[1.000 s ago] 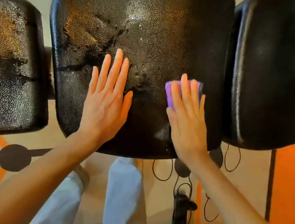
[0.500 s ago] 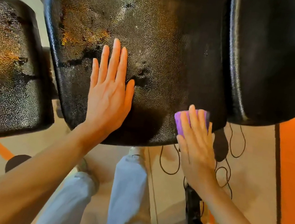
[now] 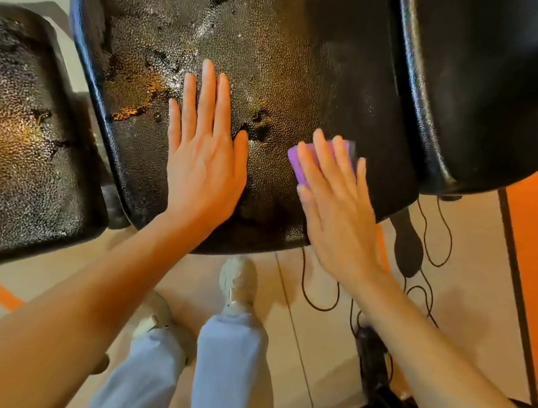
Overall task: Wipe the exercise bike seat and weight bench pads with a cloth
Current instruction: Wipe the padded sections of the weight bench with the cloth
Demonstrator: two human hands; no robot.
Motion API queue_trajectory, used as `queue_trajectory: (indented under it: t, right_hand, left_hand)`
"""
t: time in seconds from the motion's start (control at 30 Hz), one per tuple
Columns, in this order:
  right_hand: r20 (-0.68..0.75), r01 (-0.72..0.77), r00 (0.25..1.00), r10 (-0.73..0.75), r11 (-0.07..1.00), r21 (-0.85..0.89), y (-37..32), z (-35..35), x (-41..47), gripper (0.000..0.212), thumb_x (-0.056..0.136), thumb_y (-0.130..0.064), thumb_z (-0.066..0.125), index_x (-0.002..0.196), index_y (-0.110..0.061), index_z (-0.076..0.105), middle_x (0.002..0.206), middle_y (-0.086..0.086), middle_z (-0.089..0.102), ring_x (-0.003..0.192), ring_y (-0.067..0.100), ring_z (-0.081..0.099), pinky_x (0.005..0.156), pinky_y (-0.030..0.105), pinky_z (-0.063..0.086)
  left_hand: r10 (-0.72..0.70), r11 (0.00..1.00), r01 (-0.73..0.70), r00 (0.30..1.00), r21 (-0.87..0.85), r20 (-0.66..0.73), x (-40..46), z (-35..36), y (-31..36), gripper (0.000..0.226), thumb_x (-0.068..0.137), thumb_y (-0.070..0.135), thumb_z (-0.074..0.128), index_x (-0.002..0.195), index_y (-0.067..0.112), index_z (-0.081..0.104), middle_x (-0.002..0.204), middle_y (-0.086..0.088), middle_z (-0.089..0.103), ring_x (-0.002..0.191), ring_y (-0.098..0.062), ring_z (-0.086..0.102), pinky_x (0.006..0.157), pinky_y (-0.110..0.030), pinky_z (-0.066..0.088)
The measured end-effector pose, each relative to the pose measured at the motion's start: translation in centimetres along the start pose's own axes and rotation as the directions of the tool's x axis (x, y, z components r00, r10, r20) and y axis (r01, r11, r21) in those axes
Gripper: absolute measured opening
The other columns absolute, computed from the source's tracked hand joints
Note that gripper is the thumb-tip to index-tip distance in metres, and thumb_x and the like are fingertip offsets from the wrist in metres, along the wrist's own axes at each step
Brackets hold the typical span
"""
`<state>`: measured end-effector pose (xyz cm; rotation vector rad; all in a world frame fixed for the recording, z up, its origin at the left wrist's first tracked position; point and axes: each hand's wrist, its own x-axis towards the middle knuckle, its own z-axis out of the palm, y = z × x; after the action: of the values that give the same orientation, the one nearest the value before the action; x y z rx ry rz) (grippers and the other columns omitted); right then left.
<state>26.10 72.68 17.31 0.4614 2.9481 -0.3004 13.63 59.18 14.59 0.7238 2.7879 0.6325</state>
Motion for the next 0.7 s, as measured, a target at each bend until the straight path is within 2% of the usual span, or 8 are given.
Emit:
queue_trajectory:
  t: [0.07,0.13,0.23,0.33,0.4,0.53,0.6,0.7]
  right_hand:
    - [-0.083,-0.048,0.996,0.044,0.998,-0.044,-0.5,-0.4,6.1,0.050,0.105,-0.031,0.022,0.154,-0.020,0.022,0.163,0.005,0.017,0.151,0.027,0.012,0.121,0.051,0.015]
    - [-0.119,-0.102,0.988,0.099,0.995,-0.019,-1.0,-0.2,7.5,0.050,0.106,-0.029,0.025,0.154,-0.020,0.020,0.163,0.004,0.015,0.151,0.025,0.009,0.122,0.050,0.014]
    - [-0.071,-0.047,0.997,0.043,0.998,-0.048,-2.3,1.1,-0.5,0.050,0.104,-0.025,0.029,0.154,-0.018,0.023,0.163,0.005,0.016,0.152,0.026,0.008,0.121,0.051,0.015]
    - [0.001,0.027,1.000,-0.027,0.999,-0.044,-3.2,1.5,-6.3,0.050,0.102,-0.027,0.030,0.151,-0.019,0.028,0.161,0.004,0.023,0.150,0.026,0.017,0.119,0.053,0.020]
    - [-0.014,0.024,1.000,-0.025,0.999,-0.037,-2.7,1.2,-1.6,0.050,0.103,-0.029,0.026,0.151,-0.019,0.028,0.161,0.004,0.023,0.150,0.025,0.016,0.120,0.051,0.018]
    - [-0.151,-0.102,0.984,0.090,0.992,-0.068,-3.2,0.4,8.3,0.052,0.104,-0.030,0.023,0.154,-0.017,0.022,0.162,0.008,0.019,0.150,0.028,0.014,0.121,0.050,0.017]
    - [-0.151,-0.126,0.982,0.116,0.990,-0.056,-3.4,1.2,5.1,0.052,0.104,-0.030,0.025,0.155,-0.017,0.020,0.163,0.007,0.015,0.151,0.026,0.010,0.122,0.048,0.014]
    - [-0.043,-0.074,0.997,0.071,0.993,-0.089,-4.5,1.8,-4.4,0.053,0.102,-0.027,0.032,0.154,-0.018,0.023,0.163,0.004,0.017,0.151,0.026,0.010,0.121,0.050,0.018]
  left_hand:
    - [0.002,1.000,-0.002,1.000,0.007,-0.008,0.1,0.1,-0.1,0.064,0.102,0.036,0.024,0.157,0.009,0.006,0.165,-0.010,-0.003,0.153,-0.028,-0.005,0.123,-0.042,-0.004]
    - [0.001,1.000,-0.001,1.000,0.010,-0.013,0.0,0.1,-0.2,0.064,0.102,0.036,0.024,0.157,0.009,0.006,0.165,-0.010,-0.002,0.153,-0.029,-0.004,0.123,-0.042,-0.003]
    - [0.005,1.000,-0.005,1.000,0.002,-0.016,0.0,0.2,-0.1,0.064,0.101,0.037,0.023,0.157,0.009,0.006,0.165,-0.010,-0.002,0.153,-0.028,-0.004,0.122,-0.041,-0.004]
    - [-0.011,1.000,0.011,1.000,-0.004,-0.017,0.0,0.1,-0.2,0.063,0.102,0.036,0.025,0.157,0.010,0.007,0.165,-0.009,-0.002,0.153,-0.027,-0.005,0.124,-0.042,-0.002]
    - [-0.004,1.000,0.004,1.000,-0.009,-0.018,0.0,0.1,-0.1,0.063,0.102,0.036,0.025,0.157,0.010,0.007,0.165,-0.009,-0.002,0.153,-0.027,-0.005,0.124,-0.042,-0.001]
    - [-0.004,1.000,0.004,1.000,0.006,-0.028,-0.1,0.3,-0.2,0.063,0.102,0.036,0.025,0.157,0.010,0.006,0.165,-0.009,-0.002,0.153,-0.027,-0.005,0.122,-0.039,-0.004]
    - [0.008,1.000,-0.008,1.000,0.005,-0.030,-0.1,0.2,-0.1,0.064,0.102,0.036,0.024,0.157,0.010,0.006,0.165,-0.010,-0.002,0.153,-0.027,-0.004,0.122,-0.039,-0.004]
    - [-0.002,1.000,0.002,1.000,-0.008,-0.018,-0.1,0.0,-0.1,0.064,0.101,0.036,0.025,0.157,0.009,0.007,0.165,-0.010,-0.001,0.153,-0.028,-0.004,0.123,-0.040,-0.003]
